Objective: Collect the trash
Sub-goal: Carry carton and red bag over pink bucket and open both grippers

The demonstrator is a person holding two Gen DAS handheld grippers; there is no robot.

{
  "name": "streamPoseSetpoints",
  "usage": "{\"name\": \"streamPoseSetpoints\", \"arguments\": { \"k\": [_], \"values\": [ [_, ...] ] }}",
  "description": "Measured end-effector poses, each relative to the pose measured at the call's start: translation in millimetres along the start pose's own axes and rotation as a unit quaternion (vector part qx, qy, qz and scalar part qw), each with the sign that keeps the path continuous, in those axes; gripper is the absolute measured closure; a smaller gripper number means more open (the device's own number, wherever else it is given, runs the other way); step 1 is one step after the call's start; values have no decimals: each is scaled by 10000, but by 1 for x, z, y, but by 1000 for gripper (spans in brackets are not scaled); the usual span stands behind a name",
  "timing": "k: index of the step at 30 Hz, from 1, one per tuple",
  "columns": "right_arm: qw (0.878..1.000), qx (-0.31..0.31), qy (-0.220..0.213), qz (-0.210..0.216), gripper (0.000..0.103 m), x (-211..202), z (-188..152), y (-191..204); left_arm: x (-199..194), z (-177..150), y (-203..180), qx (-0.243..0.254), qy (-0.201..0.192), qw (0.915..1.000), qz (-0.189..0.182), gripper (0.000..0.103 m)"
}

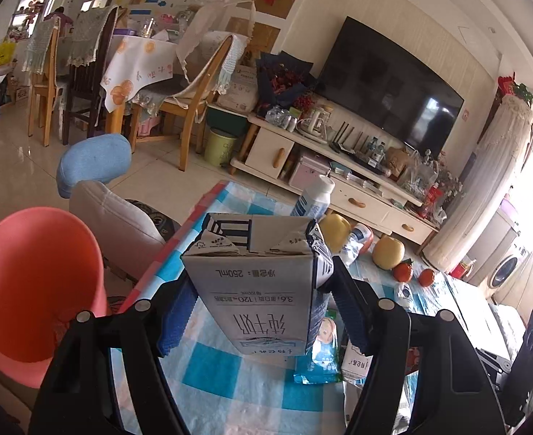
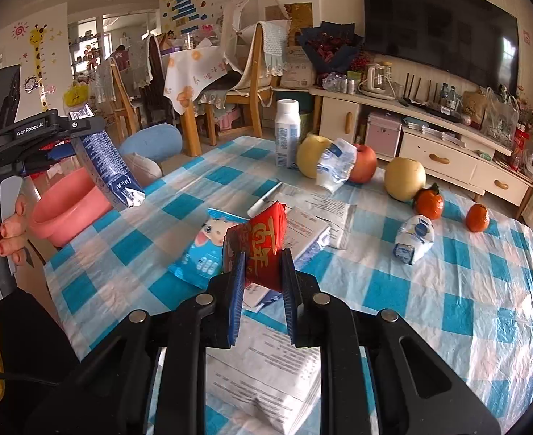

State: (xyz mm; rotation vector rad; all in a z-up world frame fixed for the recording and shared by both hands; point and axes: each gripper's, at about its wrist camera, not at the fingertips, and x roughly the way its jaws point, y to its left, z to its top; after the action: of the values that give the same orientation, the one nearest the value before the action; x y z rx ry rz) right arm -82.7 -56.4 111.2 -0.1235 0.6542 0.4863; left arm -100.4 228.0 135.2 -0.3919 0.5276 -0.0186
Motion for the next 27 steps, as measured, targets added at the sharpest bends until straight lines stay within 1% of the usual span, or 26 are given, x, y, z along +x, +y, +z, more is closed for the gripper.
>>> {"name": "streamPoseSetpoints", "arguments": {
  "k": [3,8,12,16,21,24,27],
  "values": [
    [9998,-86,-35,197,82,5,11,24,-11,7,20,-138,-159,9997,122,33],
    [9973,-381,-71,622,82,20,34,79,-30,21,61,-434,-462,9970,446,33],
    [9927,-725,-83,961,82,36,55,130,-43,28,101,-738,-675,9921,758,33],
    [9864,-1022,-112,1280,82,53,76,177,-50,29,140,-1080,-767,9857,1039,33],
    [9787,-1331,-97,1563,82,81,98,232,-49,28,183,-1397,-745,9788,1302,33],
    [9755,-1397,-54,1699,82,98,104,257,-42,26,202,-1472,-643,9747,1554,33],
    [9727,-1452,55,1808,81,117,107,279,-36,25,218,-1585,-541,9718,1659,32]
  ]
}}
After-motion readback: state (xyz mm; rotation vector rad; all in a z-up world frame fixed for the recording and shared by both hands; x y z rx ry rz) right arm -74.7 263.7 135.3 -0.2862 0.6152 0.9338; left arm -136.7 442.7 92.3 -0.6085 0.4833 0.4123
